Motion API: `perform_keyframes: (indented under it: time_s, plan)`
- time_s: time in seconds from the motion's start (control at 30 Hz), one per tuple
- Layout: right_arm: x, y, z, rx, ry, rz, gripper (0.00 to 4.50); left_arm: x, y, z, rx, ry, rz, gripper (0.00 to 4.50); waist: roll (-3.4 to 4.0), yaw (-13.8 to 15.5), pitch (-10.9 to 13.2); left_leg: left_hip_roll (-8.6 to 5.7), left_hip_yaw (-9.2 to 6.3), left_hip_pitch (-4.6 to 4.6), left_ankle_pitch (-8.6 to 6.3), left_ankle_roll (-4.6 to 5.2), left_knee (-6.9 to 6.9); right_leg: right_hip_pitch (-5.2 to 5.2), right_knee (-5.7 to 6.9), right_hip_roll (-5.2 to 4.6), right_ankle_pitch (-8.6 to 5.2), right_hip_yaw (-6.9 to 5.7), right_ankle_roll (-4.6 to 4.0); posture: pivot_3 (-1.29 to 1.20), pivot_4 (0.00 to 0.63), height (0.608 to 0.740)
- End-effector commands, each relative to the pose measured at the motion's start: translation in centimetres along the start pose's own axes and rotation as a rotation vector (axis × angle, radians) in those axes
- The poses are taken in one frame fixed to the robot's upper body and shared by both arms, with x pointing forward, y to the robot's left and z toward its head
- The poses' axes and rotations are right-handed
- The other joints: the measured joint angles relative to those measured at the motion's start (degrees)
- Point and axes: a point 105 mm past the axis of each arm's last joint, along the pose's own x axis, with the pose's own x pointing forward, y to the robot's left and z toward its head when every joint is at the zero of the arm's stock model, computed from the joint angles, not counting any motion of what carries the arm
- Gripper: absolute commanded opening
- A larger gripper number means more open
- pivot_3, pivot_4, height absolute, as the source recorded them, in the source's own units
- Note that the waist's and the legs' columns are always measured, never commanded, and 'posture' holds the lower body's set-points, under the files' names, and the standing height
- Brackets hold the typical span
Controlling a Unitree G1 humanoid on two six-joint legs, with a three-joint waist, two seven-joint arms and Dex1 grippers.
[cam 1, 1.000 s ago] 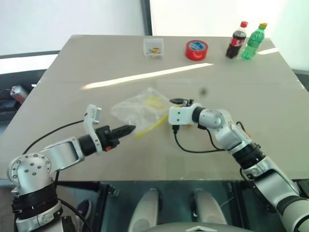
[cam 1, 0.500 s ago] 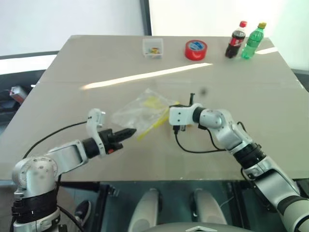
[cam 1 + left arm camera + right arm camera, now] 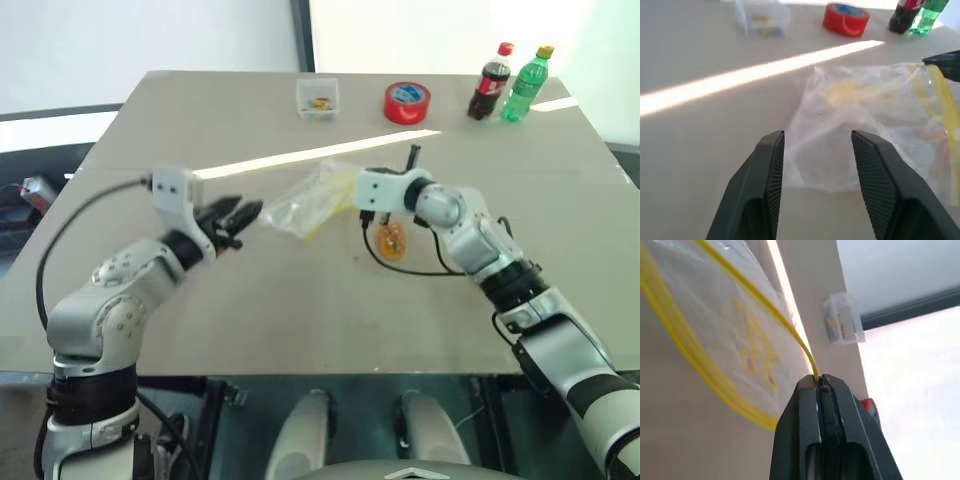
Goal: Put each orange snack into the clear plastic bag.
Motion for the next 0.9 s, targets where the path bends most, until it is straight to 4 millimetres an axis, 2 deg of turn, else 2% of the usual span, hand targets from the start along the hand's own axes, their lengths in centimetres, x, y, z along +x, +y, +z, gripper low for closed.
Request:
perform_keyframes:
  time_s: [0.03,0.07,0.17,0.23,0.33,0.47,0.7,0.9]
  plan:
    - [0.4,-1.2,0.8,0.009,-0.006,-0.045,0.00,0.8,-4.0,1.6,0.264,-0.063,-0.132,2.22,0.01,-0.03,0.00,0.00,0.03,0.01,0.00,0.00,-0.08,-0.01,-0.04,-0.01,0.00,0.04,0.00,0.00,0.150,0.740]
    - [0.5,-1.1,0.9,0.007,-0.010,-0.044,0.00,1.0,-4.5,1.5,0.289,-0.066,-0.148,2.22,0.01,-0.04,0.00,-0.02,0.10,0.00,0.00,0.00,-0.17,-0.11,-0.04,-0.03,0.00,0.10,0.00,0.00,0.150,0.740]
    - [0.6,-1.3,1.4,0.012,-0.018,-0.059,0.00,1.9,-5.8,1.0,0.167,-0.095,-0.125,2.22,0.01,-0.09,0.00,-0.01,0.29,-0.09,0.02,0.00,-0.35,-0.36,0.03,-0.04,0.00,0.28,0.00,0.00,0.150,0.740]
    - [0.6,-1.2,1.5,0.013,-0.017,-0.059,0.00,2.2,-6.3,0.2,0.232,-0.057,-0.128,2.22,0.00,-0.29,0.01,0.03,0.30,-0.14,0.01,0.00,-0.37,-0.44,0.04,-0.01,0.00,0.27,0.00,0.00,0.150,0.740]
    - [0.6,-1.1,1.3,0.016,-0.010,-0.058,0.00,2.5,-5.9,-0.9,0.395,0.016,-0.106,2.22,0.00,-0.51,0.01,0.06,0.41,-0.21,0.02,0.01,-0.42,-0.63,0.17,0.07,0.00,0.39,0.00,0.00,0.150,0.740]
    - [0.5,-1.1,1.3,0.016,-0.007,-0.058,0.00,2.5,-5.5,-1.6,0.469,0.064,-0.109,2.22,0.00,-0.42,0.01,0.08,0.43,-0.18,-0.10,0.21,-0.44,-0.64,0.18,0.12,0.00,0.42,0.00,0.00,0.150,0.740]
    - [0.5,-1.1,1.3,0.016,-0.007,-0.057,0.00,2.7,-5.2,-2.5,0.479,0.086,-0.124,2.22,0.01,-0.39,0.01,0.08,0.42,-0.18,-0.10,0.20,-0.43,-0.64,0.17,0.11,0.00,0.42,0.00,0.00,0.150,0.740]
    - [0.4,-1.0,1.3,0.020,-0.008,-0.053,0.00,2.9,-6.1,-3.0,0.486,0.084,-0.170,2.22,0.00,-0.40,0.01,0.08,0.42,-0.18,-0.09,0.19,-0.43,-0.64,0.18,0.11,0.00,0.42,0.00,0.00,0.150,0.740]
